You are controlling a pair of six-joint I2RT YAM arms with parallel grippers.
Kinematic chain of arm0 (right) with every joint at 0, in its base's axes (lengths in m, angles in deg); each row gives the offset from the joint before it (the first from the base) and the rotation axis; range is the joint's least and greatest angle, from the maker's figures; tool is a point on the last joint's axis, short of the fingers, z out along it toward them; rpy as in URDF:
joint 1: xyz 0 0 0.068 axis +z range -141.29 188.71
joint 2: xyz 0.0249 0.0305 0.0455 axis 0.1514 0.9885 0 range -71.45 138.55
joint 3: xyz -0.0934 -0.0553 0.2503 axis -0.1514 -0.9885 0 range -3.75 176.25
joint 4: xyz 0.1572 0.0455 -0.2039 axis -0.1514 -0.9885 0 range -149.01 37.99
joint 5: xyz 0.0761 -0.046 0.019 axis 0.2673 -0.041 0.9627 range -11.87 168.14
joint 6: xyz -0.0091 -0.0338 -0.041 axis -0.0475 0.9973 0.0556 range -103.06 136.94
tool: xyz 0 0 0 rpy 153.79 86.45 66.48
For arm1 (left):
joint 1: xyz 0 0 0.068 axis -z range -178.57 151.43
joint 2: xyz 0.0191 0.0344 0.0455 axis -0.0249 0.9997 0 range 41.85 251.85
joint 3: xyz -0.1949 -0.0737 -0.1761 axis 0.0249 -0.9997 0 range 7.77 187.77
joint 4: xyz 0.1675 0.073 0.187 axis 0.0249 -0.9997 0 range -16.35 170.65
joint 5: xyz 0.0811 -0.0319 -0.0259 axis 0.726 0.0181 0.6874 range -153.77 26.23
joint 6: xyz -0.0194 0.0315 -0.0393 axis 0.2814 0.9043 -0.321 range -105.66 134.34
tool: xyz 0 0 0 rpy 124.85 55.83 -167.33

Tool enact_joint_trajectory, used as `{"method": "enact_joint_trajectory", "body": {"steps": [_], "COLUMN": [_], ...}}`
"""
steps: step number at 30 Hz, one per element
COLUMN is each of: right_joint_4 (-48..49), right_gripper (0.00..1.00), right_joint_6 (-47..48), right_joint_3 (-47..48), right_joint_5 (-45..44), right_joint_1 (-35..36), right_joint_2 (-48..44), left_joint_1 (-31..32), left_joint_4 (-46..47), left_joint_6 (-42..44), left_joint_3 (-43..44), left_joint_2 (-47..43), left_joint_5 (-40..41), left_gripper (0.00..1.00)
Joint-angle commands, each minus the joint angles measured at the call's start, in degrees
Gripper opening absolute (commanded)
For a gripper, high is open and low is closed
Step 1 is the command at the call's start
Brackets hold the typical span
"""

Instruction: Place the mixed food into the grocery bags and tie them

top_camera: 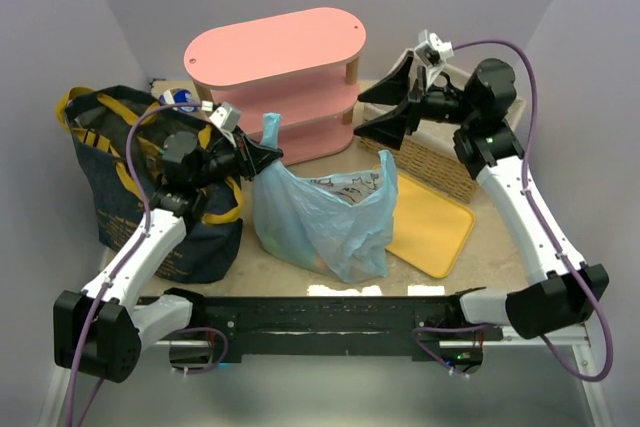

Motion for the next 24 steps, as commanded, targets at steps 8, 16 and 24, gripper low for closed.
{"method": "enact_joint_trajectory", "body": {"steps": [8, 16, 24], "right_joint_4": [-11.9, -12.8, -10.0], "right_gripper": [0.99, 0.99, 0.62], "right_joint_6": [8.6, 8.1, 4.2], "right_joint_3": [-8.3, -13.2, -16.8], "right_joint_5": [-3.5, -1.6, -0.6], "right_joint_1": [-0.5, -0.5, -0.5], "right_joint_2": [-11.2, -13.2, -14.9], "left_joint_1": [-0.5, -0.5, -0.5], "left_joint_4": [-1.7, -2.5, -2.3], "left_joint_6": [1.7, 2.2, 0.8], "left_joint_3": [1.2, 1.3, 1.6], "left_joint_2": [-0.4, -0.6, -1.1], "left_joint_5": [0.1, 0.7, 2.1], "left_gripper": [0.0, 0.0, 0.0]}}
